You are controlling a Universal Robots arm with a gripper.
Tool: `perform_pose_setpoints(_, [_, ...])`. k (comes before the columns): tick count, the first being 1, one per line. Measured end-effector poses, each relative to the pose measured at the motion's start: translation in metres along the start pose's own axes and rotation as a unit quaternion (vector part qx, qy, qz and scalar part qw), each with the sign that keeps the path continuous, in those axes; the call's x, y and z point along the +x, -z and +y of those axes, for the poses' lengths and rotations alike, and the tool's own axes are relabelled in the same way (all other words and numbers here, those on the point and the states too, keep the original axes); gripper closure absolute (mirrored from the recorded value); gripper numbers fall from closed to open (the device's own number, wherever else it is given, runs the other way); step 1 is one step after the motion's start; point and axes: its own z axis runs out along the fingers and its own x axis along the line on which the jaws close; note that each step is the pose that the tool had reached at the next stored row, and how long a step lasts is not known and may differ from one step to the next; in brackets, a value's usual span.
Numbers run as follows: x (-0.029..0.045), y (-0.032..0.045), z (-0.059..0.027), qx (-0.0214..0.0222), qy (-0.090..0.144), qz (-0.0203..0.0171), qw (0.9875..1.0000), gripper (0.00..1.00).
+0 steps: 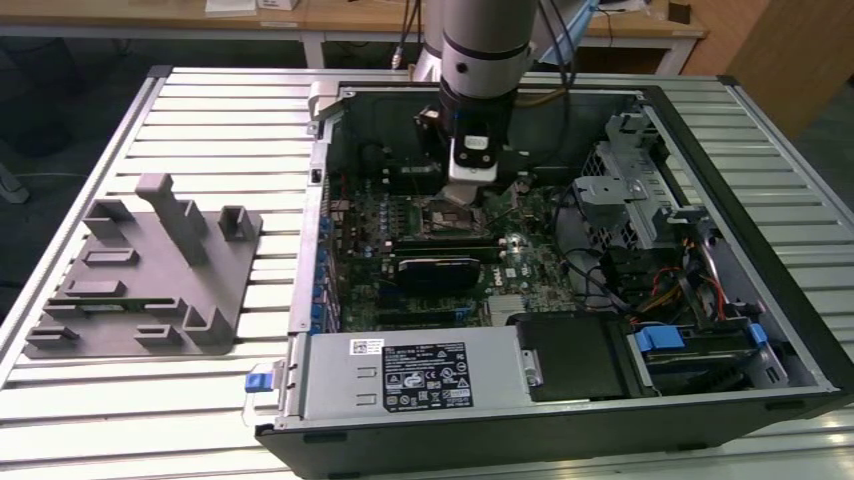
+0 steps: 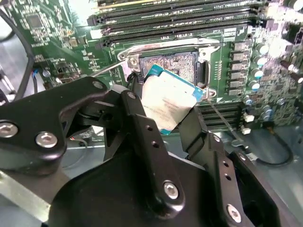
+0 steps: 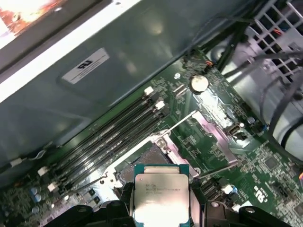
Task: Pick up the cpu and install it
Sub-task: 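Place the cpu into insertion slot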
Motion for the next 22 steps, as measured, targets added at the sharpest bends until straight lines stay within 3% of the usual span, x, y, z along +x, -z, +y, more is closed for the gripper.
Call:
perform_pose_setpoints(6, [0.0000, -0.0006, 0.0000, -0.0021, -0.053, -0.0059, 0.9986, 0.45])
perform_pose_setpoints(11, [0.0000, -0.0013, -0.0001, -0.0039, -0.098, -0.0108, 0.9951, 0.45])
perform_pose_setpoints(17, [-0.0001, -0.0019, -0.0002, -0.0059, -0.151, -0.0168, 0.9883, 0.45])
perform_pose_setpoints(22, [-0.0001, -0.0023, -0.0002, -0.0074, -0.196, -0.0220, 0.9804, 0.45])
